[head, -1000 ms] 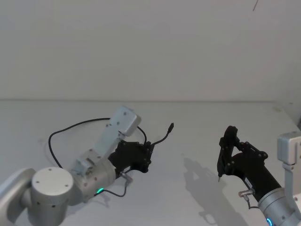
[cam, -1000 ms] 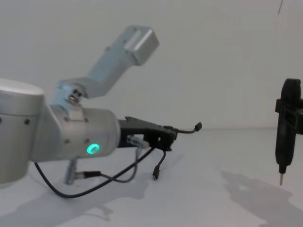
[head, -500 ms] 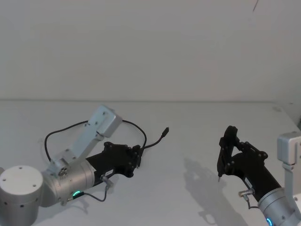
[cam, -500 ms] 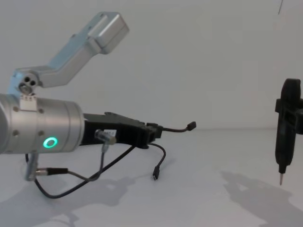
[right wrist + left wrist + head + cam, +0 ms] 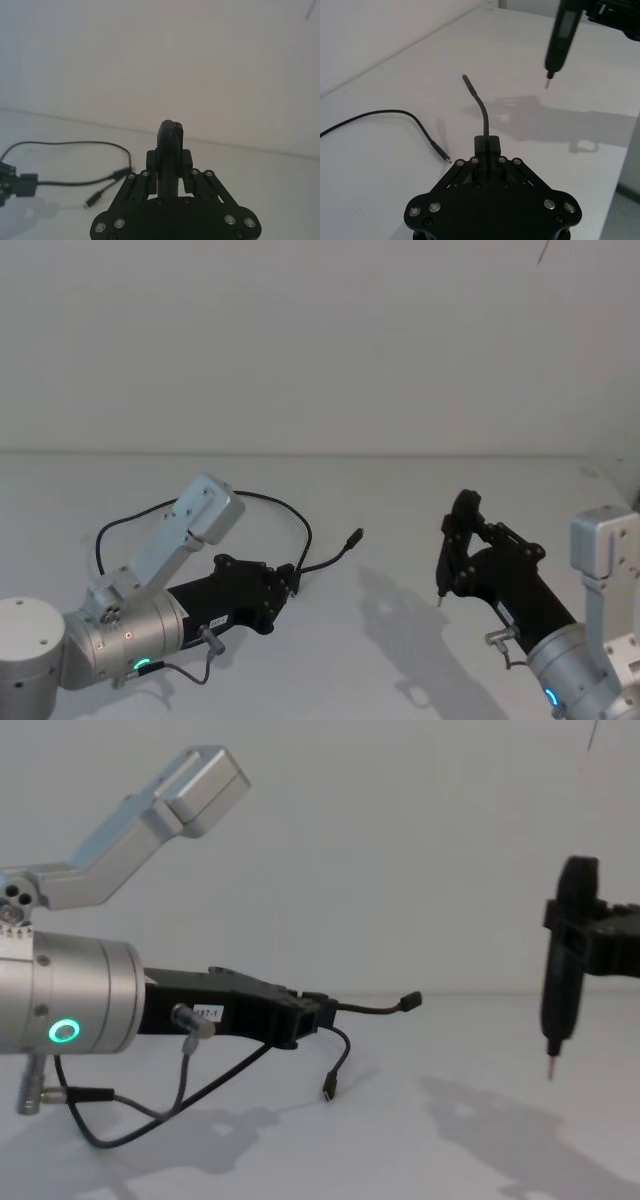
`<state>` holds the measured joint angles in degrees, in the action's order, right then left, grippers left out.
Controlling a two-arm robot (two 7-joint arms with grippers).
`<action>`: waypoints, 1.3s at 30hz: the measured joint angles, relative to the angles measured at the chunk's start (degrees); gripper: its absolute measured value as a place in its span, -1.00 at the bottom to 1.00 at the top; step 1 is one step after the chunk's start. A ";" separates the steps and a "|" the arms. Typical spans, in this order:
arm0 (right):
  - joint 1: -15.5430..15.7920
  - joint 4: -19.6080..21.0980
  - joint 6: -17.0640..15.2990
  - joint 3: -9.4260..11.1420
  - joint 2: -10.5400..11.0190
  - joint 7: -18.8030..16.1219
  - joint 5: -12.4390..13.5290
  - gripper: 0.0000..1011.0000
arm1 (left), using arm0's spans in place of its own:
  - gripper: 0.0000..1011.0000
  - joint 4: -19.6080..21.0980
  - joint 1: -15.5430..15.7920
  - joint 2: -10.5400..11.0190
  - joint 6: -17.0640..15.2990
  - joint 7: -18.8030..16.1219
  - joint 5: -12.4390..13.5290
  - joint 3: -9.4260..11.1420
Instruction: Pick up the data cable with the one hand.
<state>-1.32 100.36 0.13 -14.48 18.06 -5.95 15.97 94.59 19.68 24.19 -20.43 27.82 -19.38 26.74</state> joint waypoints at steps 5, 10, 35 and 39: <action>-1.47 -0.74 0.81 -0.94 -0.89 -1.05 -0.15 -0.45 | -0.93 0.42 -0.35 0.86 0.42 1.07 -0.81 -0.01; -3.15 -1.80 1.63 -1.73 -1.97 -2.08 -0.30 -0.45 | -0.93 0.57 -0.49 1.19 0.58 1.51 -1.13 -0.01; -10.84 -11.57 4.94 -2.29 -7.49 -3.87 -0.67 -0.45 | -0.93 0.96 -0.80 2.05 0.99 2.53 -1.89 -0.01; -11.68 -12.72 5.16 -2.35 -8.24 -4.22 -0.56 -0.45 | -0.93 0.98 -0.82 2.06 1.01 2.56 -1.91 -0.01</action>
<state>-13.00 87.64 5.29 -16.83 9.83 -10.17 15.41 95.57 18.86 26.25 -19.42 30.38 -21.29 26.73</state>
